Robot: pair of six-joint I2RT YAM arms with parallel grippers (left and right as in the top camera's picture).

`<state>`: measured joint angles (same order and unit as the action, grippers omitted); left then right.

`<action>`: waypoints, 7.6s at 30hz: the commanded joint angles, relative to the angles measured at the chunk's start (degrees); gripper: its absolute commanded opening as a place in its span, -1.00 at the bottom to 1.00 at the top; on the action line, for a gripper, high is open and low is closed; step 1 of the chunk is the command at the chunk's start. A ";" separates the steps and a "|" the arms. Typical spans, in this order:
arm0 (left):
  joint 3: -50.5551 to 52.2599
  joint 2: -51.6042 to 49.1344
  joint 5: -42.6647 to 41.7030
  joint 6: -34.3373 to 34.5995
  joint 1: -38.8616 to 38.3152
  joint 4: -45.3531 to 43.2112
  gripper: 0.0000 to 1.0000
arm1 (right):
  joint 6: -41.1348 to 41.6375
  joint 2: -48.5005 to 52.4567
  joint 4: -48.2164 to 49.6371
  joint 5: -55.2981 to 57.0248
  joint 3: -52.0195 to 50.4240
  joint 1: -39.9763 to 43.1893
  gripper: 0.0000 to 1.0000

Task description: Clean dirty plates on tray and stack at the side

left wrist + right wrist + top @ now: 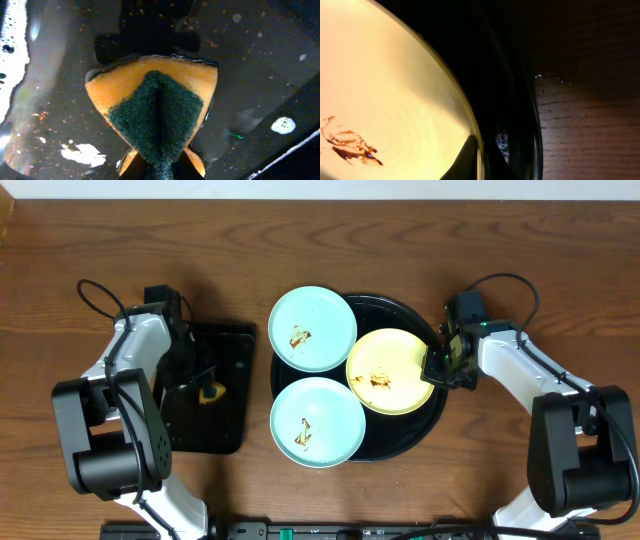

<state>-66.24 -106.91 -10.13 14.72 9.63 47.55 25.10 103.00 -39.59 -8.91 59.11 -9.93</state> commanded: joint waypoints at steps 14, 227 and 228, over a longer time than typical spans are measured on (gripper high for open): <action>-1.90 0.42 0.04 -0.70 -2.23 -0.20 -0.85 | 1.20 -10.05 -4.15 9.55 1.25 -0.11 -0.97; -6.08 -18.88 -36.87 11.63 -44.41 -34.62 -0.85 | 10.12 -5.11 0.20 8.00 -6.86 -3.28 -0.97; -6.49 -18.86 -36.37 10.62 -44.41 -34.03 -0.85 | 9.99 -5.11 0.20 8.00 -6.86 -3.28 -0.97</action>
<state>-73.23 -124.84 -54.11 28.51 -34.96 10.98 35.35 97.54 -38.96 -3.09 53.54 -12.99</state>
